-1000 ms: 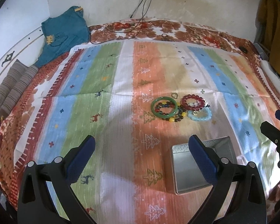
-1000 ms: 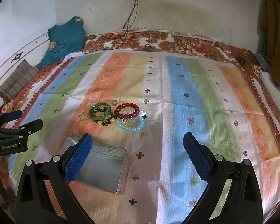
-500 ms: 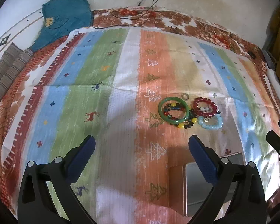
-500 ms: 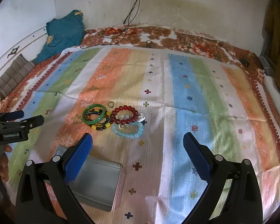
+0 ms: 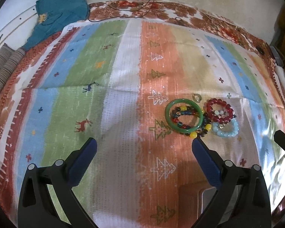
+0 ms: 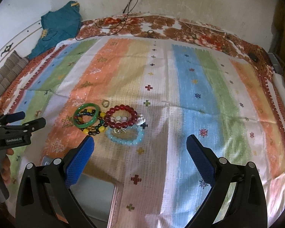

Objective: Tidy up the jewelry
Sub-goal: 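Lower the left tool onto the green jade bangle and close it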

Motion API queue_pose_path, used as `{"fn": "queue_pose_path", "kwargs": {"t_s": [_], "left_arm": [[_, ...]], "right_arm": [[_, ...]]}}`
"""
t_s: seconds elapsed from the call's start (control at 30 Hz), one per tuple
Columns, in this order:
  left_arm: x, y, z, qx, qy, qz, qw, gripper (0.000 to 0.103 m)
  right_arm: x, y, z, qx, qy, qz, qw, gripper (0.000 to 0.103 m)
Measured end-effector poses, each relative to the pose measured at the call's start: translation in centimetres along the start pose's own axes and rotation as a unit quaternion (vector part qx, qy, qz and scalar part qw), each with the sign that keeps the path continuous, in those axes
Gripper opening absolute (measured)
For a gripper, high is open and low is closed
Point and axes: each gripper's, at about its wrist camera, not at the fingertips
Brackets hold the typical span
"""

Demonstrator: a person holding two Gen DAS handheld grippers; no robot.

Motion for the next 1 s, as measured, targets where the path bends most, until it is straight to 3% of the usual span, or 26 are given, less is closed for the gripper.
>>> {"fn": "queue_pose_path", "kwargs": {"t_s": [0.57,0.83,1.0], "left_arm": [[0.5,1.6,-3.8,-0.022,-0.016,-0.007,0.9996,0.097],[0.6,2.1,-5.7,-0.034,-0.008,-0.017,0.9993,0.097],[0.3,2.6,-6.9,-0.043,-0.012,-0.013,0.9989,0.091]], "right_arm": [[0.4,1.7,-5.0,-0.028,0.001,-0.008,1.000,0.098],[0.8,2.4,-6.8,-0.046,0.003,-0.016,0.999,0.098],[0.8,2.9,-7.8,-0.054,0.004,-0.014,0.998,0.098]]}}
Point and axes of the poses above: each gripper's, at about its wrist camera, not at the fingertips, and z roughly against the way its jaws point, x to its right, y to its top, and after that the axes turned 11 degrees about z, right-handed
